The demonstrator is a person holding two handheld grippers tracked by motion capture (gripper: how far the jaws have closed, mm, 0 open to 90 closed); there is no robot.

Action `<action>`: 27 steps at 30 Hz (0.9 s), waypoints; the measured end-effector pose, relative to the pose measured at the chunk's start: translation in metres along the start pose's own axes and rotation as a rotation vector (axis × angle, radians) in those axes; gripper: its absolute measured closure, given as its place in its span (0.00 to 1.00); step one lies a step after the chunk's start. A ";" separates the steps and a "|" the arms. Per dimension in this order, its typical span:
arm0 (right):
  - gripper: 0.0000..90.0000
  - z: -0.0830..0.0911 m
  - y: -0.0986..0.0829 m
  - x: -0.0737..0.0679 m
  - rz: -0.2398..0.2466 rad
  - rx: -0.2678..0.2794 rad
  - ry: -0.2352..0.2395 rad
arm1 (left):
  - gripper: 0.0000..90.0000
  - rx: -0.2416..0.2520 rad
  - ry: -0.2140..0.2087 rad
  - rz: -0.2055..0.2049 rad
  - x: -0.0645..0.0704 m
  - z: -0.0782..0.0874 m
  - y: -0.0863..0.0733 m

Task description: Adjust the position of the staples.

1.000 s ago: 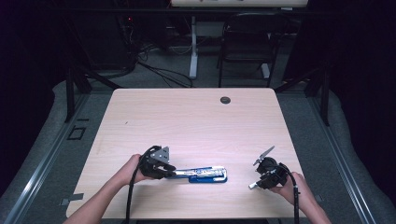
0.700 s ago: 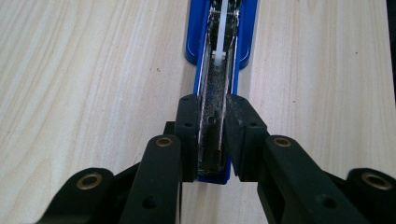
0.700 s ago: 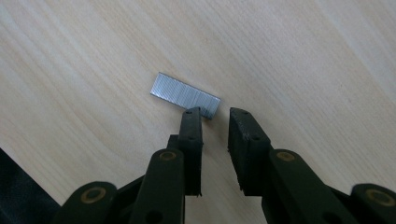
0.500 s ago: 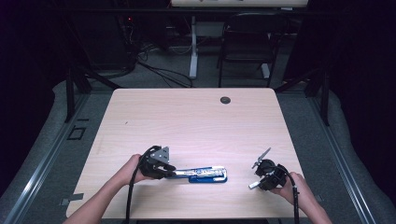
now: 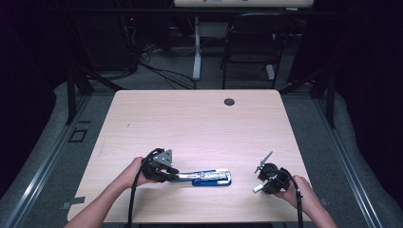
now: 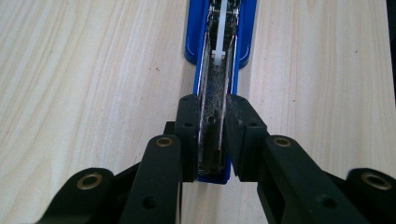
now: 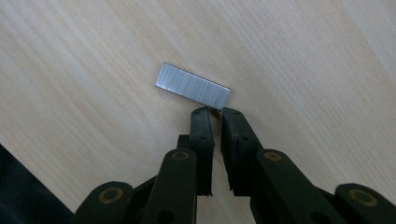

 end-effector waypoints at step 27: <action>0.90 -0.005 0.024 0.004 0.033 0.033 -0.062 | 0.84 0.000 0.001 0.000 0.000 -0.001 0.001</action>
Point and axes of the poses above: each handheld gripper's, and its own axes: z roughly backward along the jaws, y roughly out of its top, x roughly to its right, the point moved 5 cm from there along -z, roughly forward along the jaws
